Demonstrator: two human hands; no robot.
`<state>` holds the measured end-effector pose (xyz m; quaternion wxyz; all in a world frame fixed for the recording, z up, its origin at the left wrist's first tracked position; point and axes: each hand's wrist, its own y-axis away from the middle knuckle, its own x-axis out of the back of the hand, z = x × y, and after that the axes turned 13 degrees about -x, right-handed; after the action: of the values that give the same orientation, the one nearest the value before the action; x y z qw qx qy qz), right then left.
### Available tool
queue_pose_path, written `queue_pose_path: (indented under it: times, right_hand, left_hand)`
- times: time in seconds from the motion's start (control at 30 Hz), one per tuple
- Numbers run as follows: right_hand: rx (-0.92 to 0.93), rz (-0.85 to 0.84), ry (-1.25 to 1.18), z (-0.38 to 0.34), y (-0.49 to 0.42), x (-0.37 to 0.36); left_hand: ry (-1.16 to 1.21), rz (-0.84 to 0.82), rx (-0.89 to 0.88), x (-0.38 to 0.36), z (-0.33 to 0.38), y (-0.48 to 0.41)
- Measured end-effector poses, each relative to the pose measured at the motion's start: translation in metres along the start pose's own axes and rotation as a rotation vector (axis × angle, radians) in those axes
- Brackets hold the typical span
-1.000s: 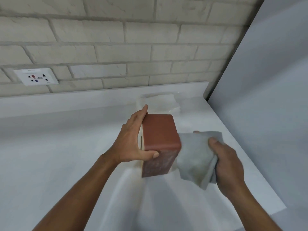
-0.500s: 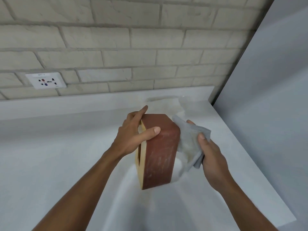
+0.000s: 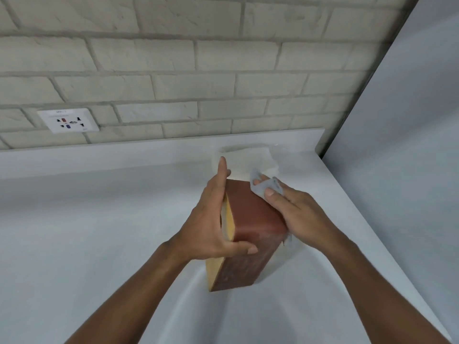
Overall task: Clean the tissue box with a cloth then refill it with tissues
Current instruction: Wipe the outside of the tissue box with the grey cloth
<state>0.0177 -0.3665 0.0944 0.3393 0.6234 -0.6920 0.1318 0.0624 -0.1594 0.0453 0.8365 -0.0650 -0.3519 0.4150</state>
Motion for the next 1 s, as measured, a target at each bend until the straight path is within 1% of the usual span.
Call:
queue_pose_path:
  times: [0.1,0.2,0.23,0.27,0.33,0.37,0.4,0.43,0.5,0.53,0.6,0.67,0.7,0.8,0.87,0.9,0.93,0.97,1.0]
  right_hand:
    - [0.143,-0.048,0.261,-0.026,0.005,-0.007]
    - [0.429,-0.159,0.462,-0.029,0.023,-0.022]
    - [0.462,-0.17,0.479,-0.024,0.024,-0.022]
    - [0.424,-0.147,0.48,-0.021,0.021,-0.018]
    - [0.265,-0.057,0.421,-0.02,0.005,-0.011]
    - [0.214,-0.017,0.396,-0.024,-0.003,-0.012]
    - [0.211,0.004,0.409,-0.03,-0.007,-0.018]
    - [0.249,0.008,0.437,-0.037,-0.008,-0.024]
    - [0.347,-0.027,0.476,-0.042,-0.004,-0.034]
    - [0.346,-0.06,0.484,-0.042,0.0,-0.032]
    - [0.224,-0.051,0.454,-0.04,-0.004,-0.02]
    - [0.139,0.034,0.423,-0.035,-0.014,-0.013]
    - [0.17,0.054,0.447,-0.034,-0.015,-0.016]
    - [0.487,-0.032,0.479,-0.03,0.01,-0.034]
    - [0.576,-0.13,0.438,-0.019,0.035,-0.027]
    - [0.58,-0.159,0.404,-0.01,0.043,-0.015]
    - [0.533,-0.168,0.359,-0.002,0.049,-0.002]
    - [0.423,-0.16,0.287,0.005,0.053,0.012]
    - [0.269,-0.135,0.159,0.009,0.056,0.027]
  left_hand:
    - [-0.044,-0.057,-0.085,-0.004,-0.008,0.002]
    - [-0.02,-0.022,-0.097,-0.001,-0.023,0.011]
    - [-0.009,-0.011,-0.094,0.0,-0.026,0.014]
    - [-0.005,-0.005,-0.095,0.002,-0.026,0.015]
    - [-0.026,0.009,-0.111,0.003,-0.023,0.014]
    - [-0.041,0.014,-0.122,0.003,-0.022,0.013]
    - [-0.05,0.015,-0.127,0.002,-0.022,0.011]
    - [-0.05,0.01,-0.129,0.002,-0.022,0.01]
    - [-0.027,-0.002,-0.134,0.0,-0.025,0.011]
    - [-0.017,-0.005,-0.135,0.0,-0.025,0.013]
    - [-0.023,-0.005,-0.132,0.0,-0.023,0.016]
    - [-0.032,0.008,-0.106,-0.002,-0.022,0.018]
    - [-0.029,0.01,-0.099,-0.002,-0.022,0.018]
    - [-0.001,0.021,-0.109,0.001,-0.03,0.017]
    - [0.005,0.027,-0.112,0.001,-0.032,0.018]
    - [0.008,0.037,-0.094,0.001,-0.03,0.018]
    - [0.016,0.05,-0.07,0.002,-0.029,0.017]
    - [0.028,0.066,-0.045,0.003,-0.028,0.016]
    - [0.046,0.087,-0.02,0.004,-0.028,0.013]
